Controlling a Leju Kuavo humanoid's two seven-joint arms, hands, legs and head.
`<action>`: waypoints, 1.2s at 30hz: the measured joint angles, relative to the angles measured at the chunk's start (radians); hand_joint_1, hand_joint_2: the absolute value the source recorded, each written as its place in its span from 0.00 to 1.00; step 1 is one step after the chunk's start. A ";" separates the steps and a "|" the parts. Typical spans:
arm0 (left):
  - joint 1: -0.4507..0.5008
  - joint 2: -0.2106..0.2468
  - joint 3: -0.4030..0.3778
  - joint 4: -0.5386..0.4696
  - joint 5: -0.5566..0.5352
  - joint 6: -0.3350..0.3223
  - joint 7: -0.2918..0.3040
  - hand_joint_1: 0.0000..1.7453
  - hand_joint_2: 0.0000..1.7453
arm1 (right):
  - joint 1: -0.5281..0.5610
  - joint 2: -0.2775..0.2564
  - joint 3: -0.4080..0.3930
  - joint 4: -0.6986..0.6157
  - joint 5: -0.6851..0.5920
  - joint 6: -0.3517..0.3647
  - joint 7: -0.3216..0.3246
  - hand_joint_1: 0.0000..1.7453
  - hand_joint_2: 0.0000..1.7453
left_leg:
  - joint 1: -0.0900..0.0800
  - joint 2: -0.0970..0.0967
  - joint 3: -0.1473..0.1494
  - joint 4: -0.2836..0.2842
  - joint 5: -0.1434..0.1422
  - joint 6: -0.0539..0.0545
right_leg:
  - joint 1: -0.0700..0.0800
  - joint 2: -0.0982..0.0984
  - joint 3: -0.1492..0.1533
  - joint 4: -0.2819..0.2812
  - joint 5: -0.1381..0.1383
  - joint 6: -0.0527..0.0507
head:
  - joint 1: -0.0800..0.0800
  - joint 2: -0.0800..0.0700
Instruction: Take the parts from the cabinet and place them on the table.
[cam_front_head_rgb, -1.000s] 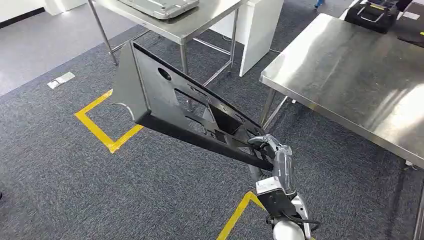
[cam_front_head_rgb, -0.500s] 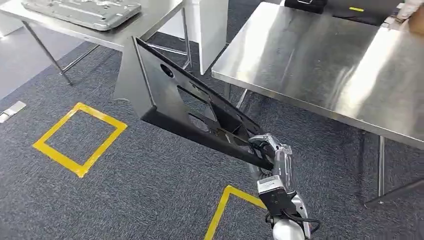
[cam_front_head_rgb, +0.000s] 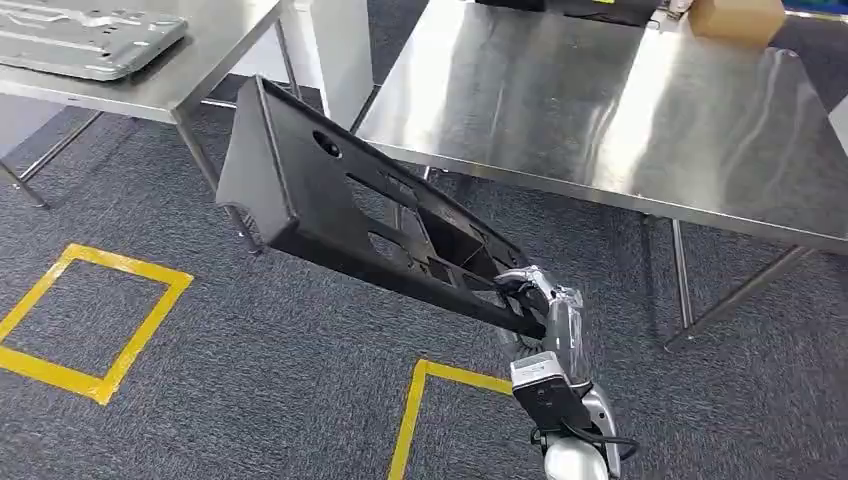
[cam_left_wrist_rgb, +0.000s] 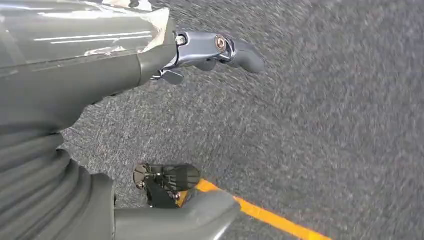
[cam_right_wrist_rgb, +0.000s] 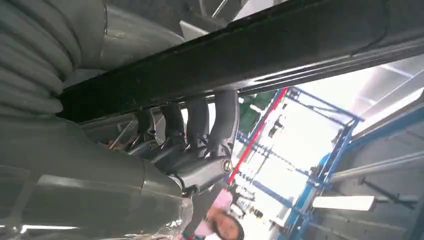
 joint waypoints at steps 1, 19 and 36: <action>0.000 0.000 0.000 0.000 0.000 0.000 0.000 0.00 1.00 | 0.000 0.000 0.000 0.000 0.000 0.000 0.000 1.00 1.00 | 0.001 0.012 0.003 0.003 -0.004 -0.006 | -0.002 -0.029 0.060 -0.104 0.031 0.009 | 0.001 0.000; 0.003 0.005 0.000 0.002 0.006 -0.003 0.000 0.00 1.00 | -0.003 0.006 -0.002 0.000 0.000 0.008 0.000 1.00 1.00 | 0.005 -0.148 -0.004 0.033 -0.025 -0.030 | 0.007 0.134 0.077 -0.161 0.068 -0.040 | -0.007 0.000; -0.004 0.005 -0.001 0.003 0.006 -0.004 -0.001 0.00 1.00 | -0.006 0.006 -0.005 0.000 0.000 0.009 0.000 1.00 1.00 | -0.009 0.079 0.019 0.018 -0.030 -0.036 | 0.008 -0.034 0.088 -0.161 0.047 -0.035 | -0.001 0.000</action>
